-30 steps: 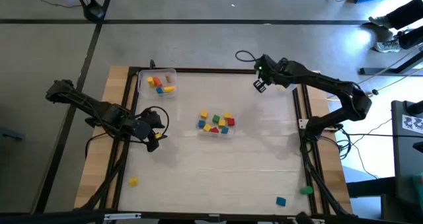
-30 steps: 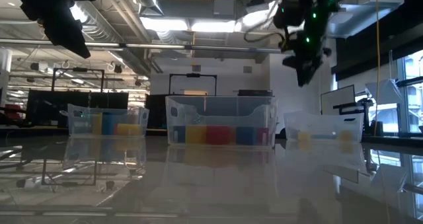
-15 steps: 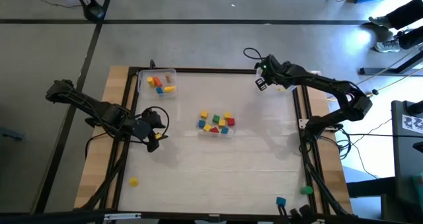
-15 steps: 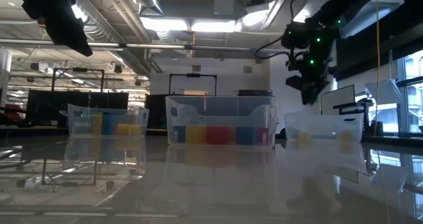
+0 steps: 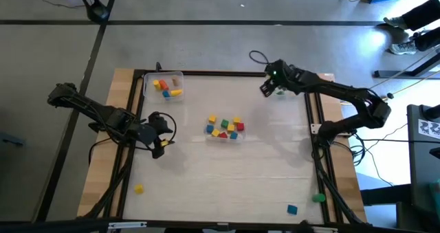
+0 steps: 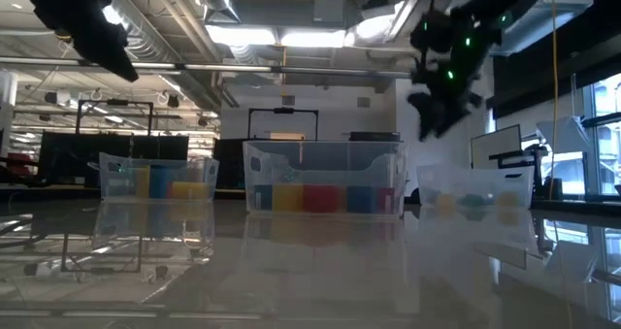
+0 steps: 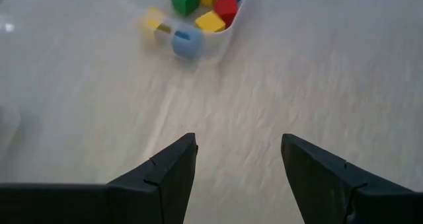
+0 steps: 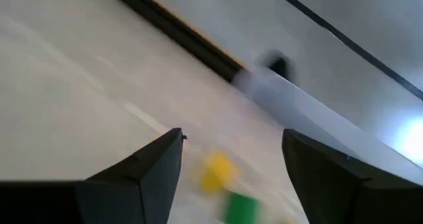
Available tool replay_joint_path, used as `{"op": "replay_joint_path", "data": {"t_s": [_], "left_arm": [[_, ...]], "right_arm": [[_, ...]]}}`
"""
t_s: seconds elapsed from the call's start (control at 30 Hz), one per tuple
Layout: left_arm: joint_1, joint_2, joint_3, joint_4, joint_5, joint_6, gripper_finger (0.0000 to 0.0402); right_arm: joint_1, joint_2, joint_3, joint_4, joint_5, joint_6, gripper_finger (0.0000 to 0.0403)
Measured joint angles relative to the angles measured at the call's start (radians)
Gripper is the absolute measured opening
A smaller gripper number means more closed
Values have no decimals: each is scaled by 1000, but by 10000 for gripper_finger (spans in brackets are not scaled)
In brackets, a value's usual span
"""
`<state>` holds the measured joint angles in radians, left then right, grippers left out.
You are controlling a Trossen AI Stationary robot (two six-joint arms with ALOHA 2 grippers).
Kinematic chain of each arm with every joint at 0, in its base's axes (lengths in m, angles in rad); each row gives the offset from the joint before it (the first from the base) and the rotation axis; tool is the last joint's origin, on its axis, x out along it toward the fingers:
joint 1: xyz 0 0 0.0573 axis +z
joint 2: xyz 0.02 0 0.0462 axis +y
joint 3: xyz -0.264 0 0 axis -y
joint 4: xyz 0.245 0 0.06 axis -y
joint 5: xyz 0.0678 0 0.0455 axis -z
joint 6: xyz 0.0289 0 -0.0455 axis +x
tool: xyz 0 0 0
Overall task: Sort blocks by size
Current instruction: Put the yellow triangular block into the top right transparent bin
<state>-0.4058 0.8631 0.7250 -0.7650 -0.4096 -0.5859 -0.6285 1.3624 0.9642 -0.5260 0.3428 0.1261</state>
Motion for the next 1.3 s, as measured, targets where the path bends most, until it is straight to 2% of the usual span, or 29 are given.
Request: {"op": "replay_joint_path", "data": {"t_s": [0.27, 0.43, 0.57, 0.8, 0.97, 1.17, 1.3], "left_arm": [[-32, 41, 0, 151, 28, 186, 210], [-102, 143, 16, 140, 60, 212, 210], [-190, 221, 59, 45, 135, 84, 210], [-340, 298, 75, 0, 397, -353, 210], [-490, 355, 75, -48, 427, -587, 210], [-634, 450, 75, -38, 429, -617, 210], [-678, 502, 75, -32, 429, -511, 210]], "right_arm": [[366, -54, 2, 183, -182, -79, 248], [588, -32, 2, 237, -154, -98, 248], [707, -16, 1, 236, -125, -98, 248], [800, 2, 2, 243, -50, -55, 248], [798, 3, 2, 242, -29, -48, 248], [798, 3, 2, 241, -31, -46, 248], [798, 3, 2, 241, -27, -46, 248]]}}
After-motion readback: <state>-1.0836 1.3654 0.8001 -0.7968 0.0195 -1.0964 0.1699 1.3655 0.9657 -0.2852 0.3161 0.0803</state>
